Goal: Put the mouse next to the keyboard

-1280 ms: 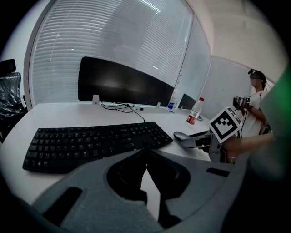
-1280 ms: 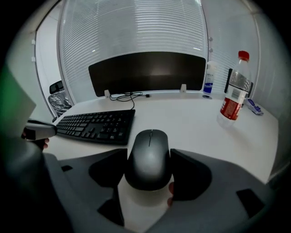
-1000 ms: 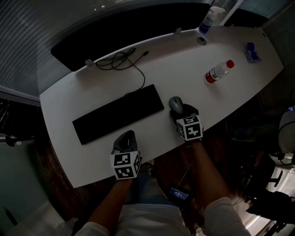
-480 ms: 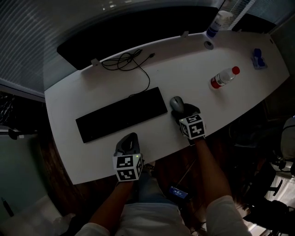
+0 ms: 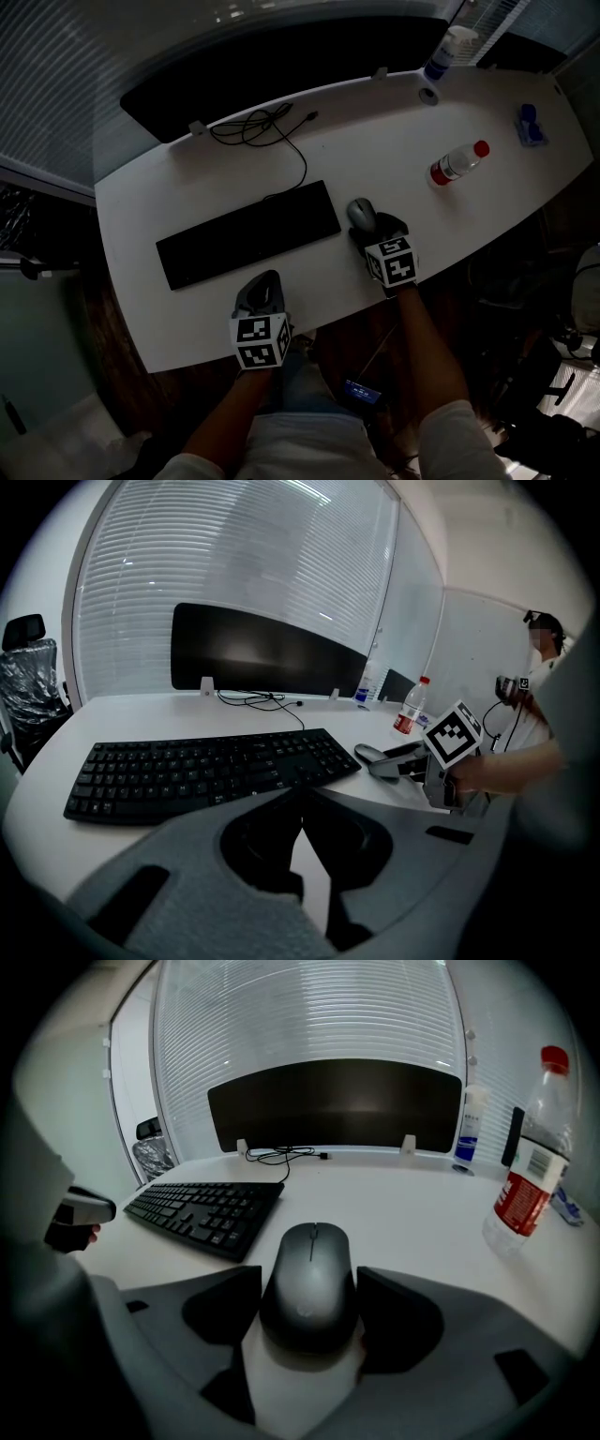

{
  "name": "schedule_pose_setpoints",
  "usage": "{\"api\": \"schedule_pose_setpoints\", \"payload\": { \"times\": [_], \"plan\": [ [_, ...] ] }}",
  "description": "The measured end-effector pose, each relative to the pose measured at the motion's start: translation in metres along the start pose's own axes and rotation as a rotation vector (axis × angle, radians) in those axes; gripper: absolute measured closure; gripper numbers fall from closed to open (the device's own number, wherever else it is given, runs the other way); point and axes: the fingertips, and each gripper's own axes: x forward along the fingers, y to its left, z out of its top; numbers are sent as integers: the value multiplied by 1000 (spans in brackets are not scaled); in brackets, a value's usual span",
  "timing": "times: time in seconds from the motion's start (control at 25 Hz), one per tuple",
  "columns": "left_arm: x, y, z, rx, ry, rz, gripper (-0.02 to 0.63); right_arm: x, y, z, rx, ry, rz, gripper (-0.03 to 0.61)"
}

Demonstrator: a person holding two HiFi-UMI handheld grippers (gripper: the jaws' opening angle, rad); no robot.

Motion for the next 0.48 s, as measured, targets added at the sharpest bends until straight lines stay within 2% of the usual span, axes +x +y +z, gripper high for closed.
{"api": "schedule_pose_setpoints", "payload": {
  "times": [0.16,0.48],
  "plan": [
    [1,0,-2,-4,3,2,609,-4,-2,3,35,-20,-12,278],
    [-11,-2,5,14,-10,-12,609,-34,9,21,32,-51,-48,280]
  ]
}}
